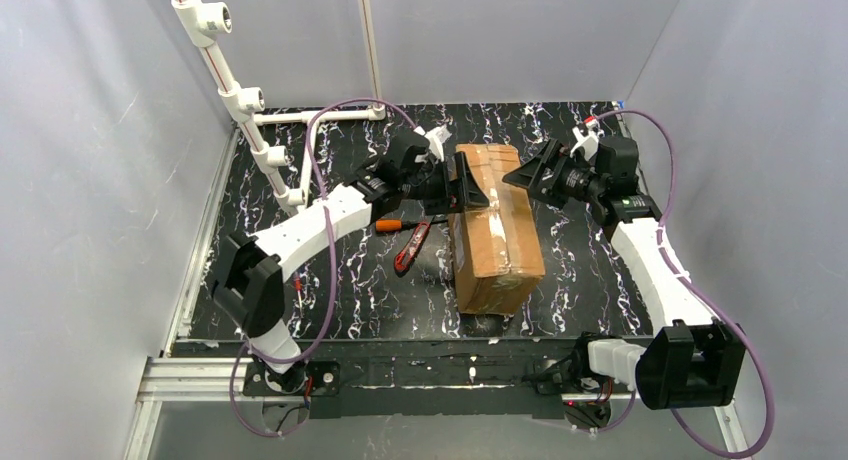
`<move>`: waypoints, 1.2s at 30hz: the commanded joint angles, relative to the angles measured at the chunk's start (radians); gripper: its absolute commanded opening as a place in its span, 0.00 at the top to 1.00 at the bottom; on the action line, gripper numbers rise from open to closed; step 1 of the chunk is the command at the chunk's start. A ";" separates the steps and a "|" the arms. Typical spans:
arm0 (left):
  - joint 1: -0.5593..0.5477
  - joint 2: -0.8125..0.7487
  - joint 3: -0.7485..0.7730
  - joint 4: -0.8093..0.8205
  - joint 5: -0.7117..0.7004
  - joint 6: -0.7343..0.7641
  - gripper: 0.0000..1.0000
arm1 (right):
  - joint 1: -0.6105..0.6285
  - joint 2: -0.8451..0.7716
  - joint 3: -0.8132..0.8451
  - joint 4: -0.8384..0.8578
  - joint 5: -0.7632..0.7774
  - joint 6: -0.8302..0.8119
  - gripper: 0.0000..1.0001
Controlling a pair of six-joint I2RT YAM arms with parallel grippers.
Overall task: Unpack the express box
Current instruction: Move the express box to the center of the board.
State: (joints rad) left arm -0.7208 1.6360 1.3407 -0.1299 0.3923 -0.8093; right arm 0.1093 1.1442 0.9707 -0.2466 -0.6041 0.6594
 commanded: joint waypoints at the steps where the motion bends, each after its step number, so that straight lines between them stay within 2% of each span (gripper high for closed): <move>1: -0.010 0.085 0.149 0.078 0.074 -0.036 0.22 | 0.012 0.022 0.050 0.107 -0.071 0.064 0.10; 8: 0.000 0.220 0.352 -0.003 0.050 0.018 0.19 | 0.012 0.066 0.071 0.106 -0.015 0.030 0.10; 14: 0.046 0.305 0.455 -0.053 0.057 0.032 0.19 | 0.012 0.173 0.108 0.160 0.003 0.023 0.09; 20: 0.089 0.258 0.431 -0.054 0.117 0.079 0.02 | 0.012 0.229 0.227 -0.001 0.097 -0.086 0.05; 26: 0.096 0.208 0.491 -0.152 0.189 0.152 0.02 | 0.012 0.230 0.318 -0.137 0.183 -0.165 0.02; 31: 0.099 0.158 0.573 -0.353 0.167 0.285 0.02 | 0.012 0.238 0.400 -0.273 0.289 -0.234 0.02; 36: 0.104 0.048 0.491 -0.459 0.086 0.373 0.02 | 0.012 0.243 0.432 -0.330 0.351 -0.278 0.02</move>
State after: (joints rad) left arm -0.6228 1.8240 1.8729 -0.4515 0.5232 -0.5537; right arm 0.1192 1.3895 1.3506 -0.4820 -0.3317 0.4480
